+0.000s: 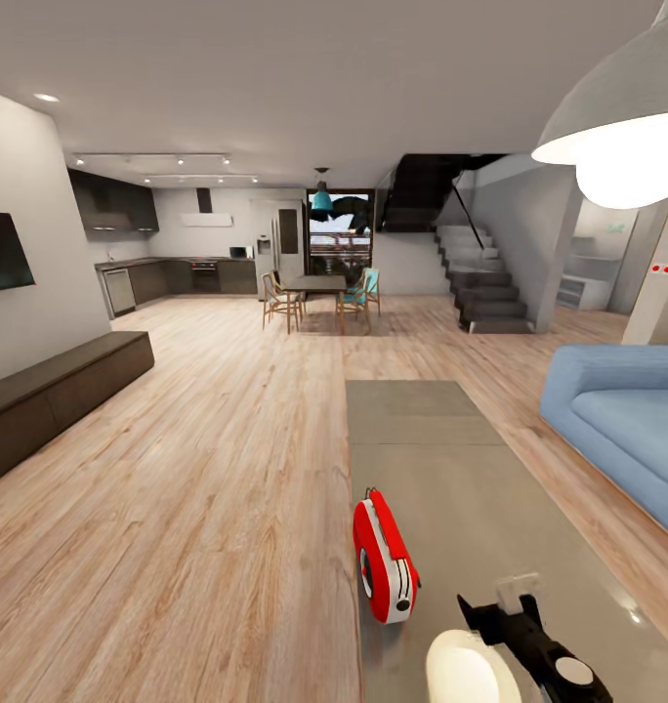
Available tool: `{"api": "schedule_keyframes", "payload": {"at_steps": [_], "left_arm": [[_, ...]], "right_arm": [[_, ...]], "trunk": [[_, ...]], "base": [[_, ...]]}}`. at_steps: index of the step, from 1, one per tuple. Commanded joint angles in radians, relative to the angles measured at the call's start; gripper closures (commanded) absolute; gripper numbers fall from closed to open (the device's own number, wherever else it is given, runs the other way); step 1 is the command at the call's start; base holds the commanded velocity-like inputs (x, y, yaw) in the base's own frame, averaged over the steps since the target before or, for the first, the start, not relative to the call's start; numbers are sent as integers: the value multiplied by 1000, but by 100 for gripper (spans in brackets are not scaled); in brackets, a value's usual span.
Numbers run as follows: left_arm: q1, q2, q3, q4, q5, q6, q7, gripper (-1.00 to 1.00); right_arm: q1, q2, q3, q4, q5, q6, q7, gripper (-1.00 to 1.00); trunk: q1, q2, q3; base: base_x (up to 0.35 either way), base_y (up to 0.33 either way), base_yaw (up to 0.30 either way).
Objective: Turn on the radio receiver that's on the table in the living room.
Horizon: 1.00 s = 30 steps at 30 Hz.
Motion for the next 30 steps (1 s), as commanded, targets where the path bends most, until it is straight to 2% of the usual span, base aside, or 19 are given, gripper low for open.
{"api": "schedule_keyframes", "payload": {"at_steps": [1, 5, 9, 13, 15, 17, 19, 23, 24, 27, 30], "left_arm": [[0, 0, 0, 0, 0, 0, 0, -100], [0, 0, 0, 0, 0, 0, 0, -100], [0, 0, 0, 0, 0, 0, 0, -100], [0, 0, 0, 0, 0, 0, 0, -100], [0, 0, 0, 0, 0, 0, 0, -100], [0, 0, 0, 0, 0, 0, 0, -100], [0, 0, 0, 0, 0, 0, 0, -100], [0, 0, 0, 0, 0, 0, 0, -100], [0, 0, 0, 0, 0, 0, 0, -100], [0, 0, 0, 0, 0, 0, 0, -100], [0, 1, 0, 0, 0, 0, 0, -100]], "right_arm": [[0, 1, 0, -38, -1, 28, 19, -100], [0, 2, 0, -119, -2, 105, 41, -100], [-1, 8, 1, -199, -4, 146, 48, -100], [-40, 26, 2, -217, -6, 219, 49, -100], [-105, 39, 2, -218, -8, 351, 51, -100], [-149, 47, 2, -218, -9, 418, 52, -100], [-193, 60, 10, -218, -9, 456, 51, -100], [-309, 93, 55, -214, -11, 513, 42, -100], [-413, 132, 76, -211, -11, 621, 38, -100], [-506, 179, 82, -198, -10, 702, 34, -100], [-574, 213, 84, -142, -8, 724, 1, -100]], "trunk": [[0, 0, 0], [0, 0, 0], [0, 0, 0], [0, 0, 0], [0, 0, 0], [0, 0, 0], [0, 0, 0], [0, 0, 0], [0, 0, 0], [0, 0, 0], [0, 0, 0]], "base": [[0, 0, 0], [0, 0, 0], [0, 0, 0], [0, 0, 0], [0, 0, 0], [0, 0, 0], [0, 0, 0], [0, 0, 0], [0, 0, 0], [0, 0, 0], [0, 0, 0]]}}
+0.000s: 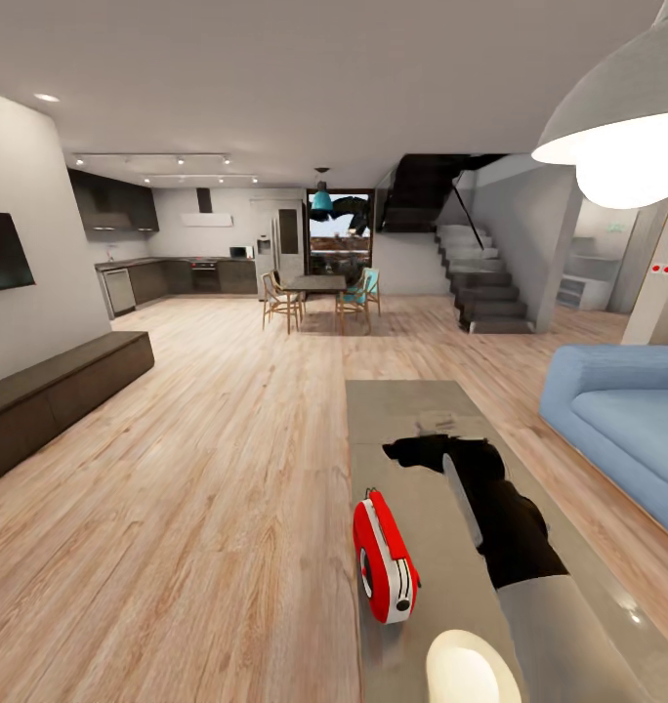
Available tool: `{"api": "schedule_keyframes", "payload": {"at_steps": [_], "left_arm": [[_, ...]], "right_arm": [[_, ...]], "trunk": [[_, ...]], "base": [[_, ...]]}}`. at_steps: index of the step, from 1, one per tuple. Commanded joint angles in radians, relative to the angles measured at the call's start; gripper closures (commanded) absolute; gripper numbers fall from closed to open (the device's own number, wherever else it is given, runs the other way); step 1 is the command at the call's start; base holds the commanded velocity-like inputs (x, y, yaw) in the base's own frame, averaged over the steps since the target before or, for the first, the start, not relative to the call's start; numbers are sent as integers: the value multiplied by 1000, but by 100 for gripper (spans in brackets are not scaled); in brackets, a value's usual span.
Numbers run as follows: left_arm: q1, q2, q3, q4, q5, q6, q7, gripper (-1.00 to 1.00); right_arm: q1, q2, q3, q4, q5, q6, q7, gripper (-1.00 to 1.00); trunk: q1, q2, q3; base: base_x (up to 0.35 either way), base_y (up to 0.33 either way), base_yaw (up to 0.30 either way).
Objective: Turn on the radio receiver that's on the table in the living room.
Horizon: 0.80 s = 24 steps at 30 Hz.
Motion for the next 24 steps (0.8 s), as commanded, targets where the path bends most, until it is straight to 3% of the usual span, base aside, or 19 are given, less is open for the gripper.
{"api": "schedule_keyframes", "payload": {"at_steps": [1, 5, 6, 9, 24], "left_arm": [[0, 0, 0, 0, 0, 0, 0, -100], [0, 0, 0, 0, 0, 0, 0, -100], [0, 0, 0, 0, 0, 0, 0, -100], [0, 1, 0, 0, 0, 0, 0, -100], [0, 0, 0, 0, -1, 0, 1, -100]], "right_arm": [[-17, 7, 0, 22, 1, 3, -13, -100], [-136, 44, 1, 258, 0, 16, -120, -100], [-149, 47, 1, 295, 0, 16, -131, -100], [-203, 57, 0, 529, 1, 14, -173, -100], [-208, 60, 6, 569, 0, 22, -172, -100]], "trunk": [[0, 0, 0], [0, 0, 0], [0, 0, 0], [0, 0, 0], [0, 0, 0]], "base": [[0, 0, 0], [0, 0, 0], [0, 0, 0], [0, 0, 0], [0, 0, 0]]}}
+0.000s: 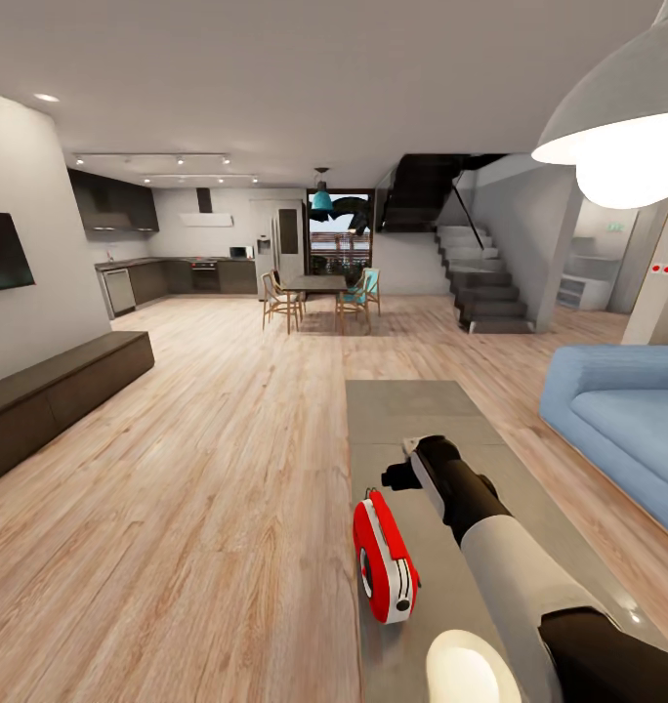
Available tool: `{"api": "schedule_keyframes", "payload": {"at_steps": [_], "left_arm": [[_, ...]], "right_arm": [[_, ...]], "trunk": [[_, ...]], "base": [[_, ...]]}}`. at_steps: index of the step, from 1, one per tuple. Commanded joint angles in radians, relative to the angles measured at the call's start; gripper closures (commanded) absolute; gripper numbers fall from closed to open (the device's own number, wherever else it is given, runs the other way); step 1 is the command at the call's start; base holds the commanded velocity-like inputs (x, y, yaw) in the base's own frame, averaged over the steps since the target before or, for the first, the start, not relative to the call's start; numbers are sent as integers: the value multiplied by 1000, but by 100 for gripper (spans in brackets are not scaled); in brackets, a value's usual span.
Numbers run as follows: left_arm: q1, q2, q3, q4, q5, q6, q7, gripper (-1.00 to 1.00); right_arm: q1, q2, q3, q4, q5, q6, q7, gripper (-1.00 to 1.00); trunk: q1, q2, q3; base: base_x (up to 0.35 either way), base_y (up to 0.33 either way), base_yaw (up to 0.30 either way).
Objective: Turn on the radio receiver that's on the table in the living room.
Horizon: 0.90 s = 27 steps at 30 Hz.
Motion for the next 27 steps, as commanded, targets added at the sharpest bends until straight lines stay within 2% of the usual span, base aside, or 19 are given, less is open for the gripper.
{"api": "schedule_keyframes", "payload": {"at_steps": [1, 27], "left_arm": [[0, 0, 0, 0, 0, 0, 0, -100], [0, 1, 2, 0, 0, 0, 1, -100]], "right_arm": [[0, 0, 0, 0, 0, 0, 1, -100], [0, 1, 0, 0, -3, -1, 2, -100]], "trunk": [[0, 0, 0], [0, 0, 0]], "base": [[0, 0, 0], [0, 29, 0]]}}
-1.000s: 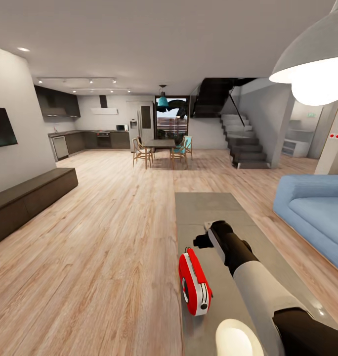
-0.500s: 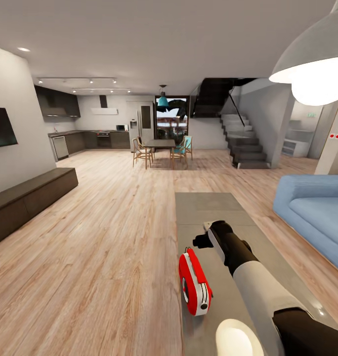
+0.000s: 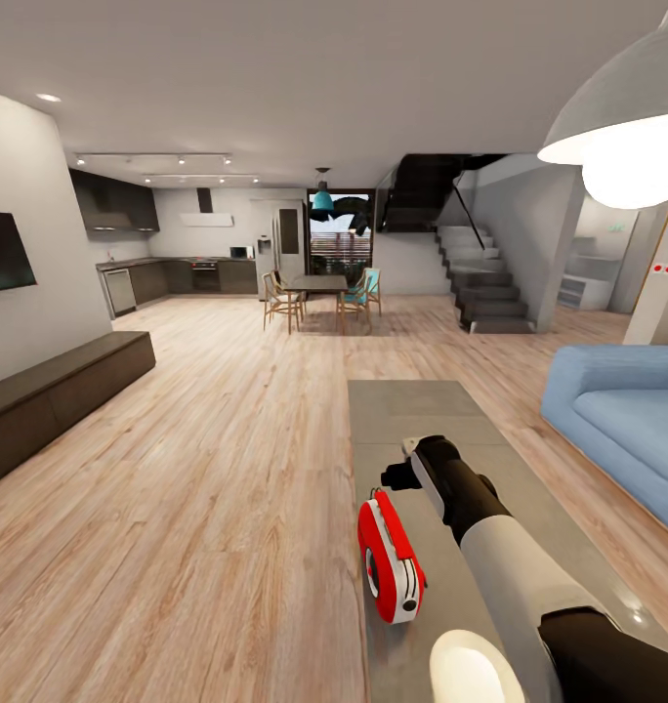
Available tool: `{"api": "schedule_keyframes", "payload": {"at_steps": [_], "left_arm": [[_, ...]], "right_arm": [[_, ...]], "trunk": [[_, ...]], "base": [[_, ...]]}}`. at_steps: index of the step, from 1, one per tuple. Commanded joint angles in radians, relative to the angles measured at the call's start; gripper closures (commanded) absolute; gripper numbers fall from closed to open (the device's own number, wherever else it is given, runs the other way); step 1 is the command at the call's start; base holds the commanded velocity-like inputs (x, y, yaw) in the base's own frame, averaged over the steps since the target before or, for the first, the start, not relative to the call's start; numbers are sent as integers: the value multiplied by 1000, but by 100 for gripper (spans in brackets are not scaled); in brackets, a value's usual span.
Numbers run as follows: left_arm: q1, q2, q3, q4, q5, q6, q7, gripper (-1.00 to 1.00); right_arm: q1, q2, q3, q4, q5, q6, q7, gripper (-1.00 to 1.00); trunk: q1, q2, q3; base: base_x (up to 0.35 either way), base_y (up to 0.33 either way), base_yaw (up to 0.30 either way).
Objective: Turn on the radio receiver that's on the table in the living room.
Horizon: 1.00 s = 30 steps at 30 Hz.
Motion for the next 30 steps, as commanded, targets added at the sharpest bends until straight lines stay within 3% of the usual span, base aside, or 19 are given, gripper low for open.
{"api": "schedule_keyframes", "payload": {"at_steps": [1, 17, 22, 30], "left_arm": [[0, 0, 0, 0, 0, 0, 0, -100], [0, -8, -3, -2, 8, 1, -13, -100], [0, -7, -3, -3, 9, -1, -14, -100], [0, -7, -3, -2, 9, -1, -14, -100]], "right_arm": [[0, 0, 0, 0, 0, 0, 0, -100], [0, 0, 5, 1, 1, 1, 0, -100], [0, 0, 51, 1, -1, 2, 0, -100], [0, 0, 70, 2, -1, 3, 0, -100]], "trunk": [[0, 0, 0], [0, 0, 0], [0, 0, 0], [27, -49, -22]], "base": [[0, 0, 0], [0, 0, 0], [0, 0, 0], [0, 0, 0]]}}
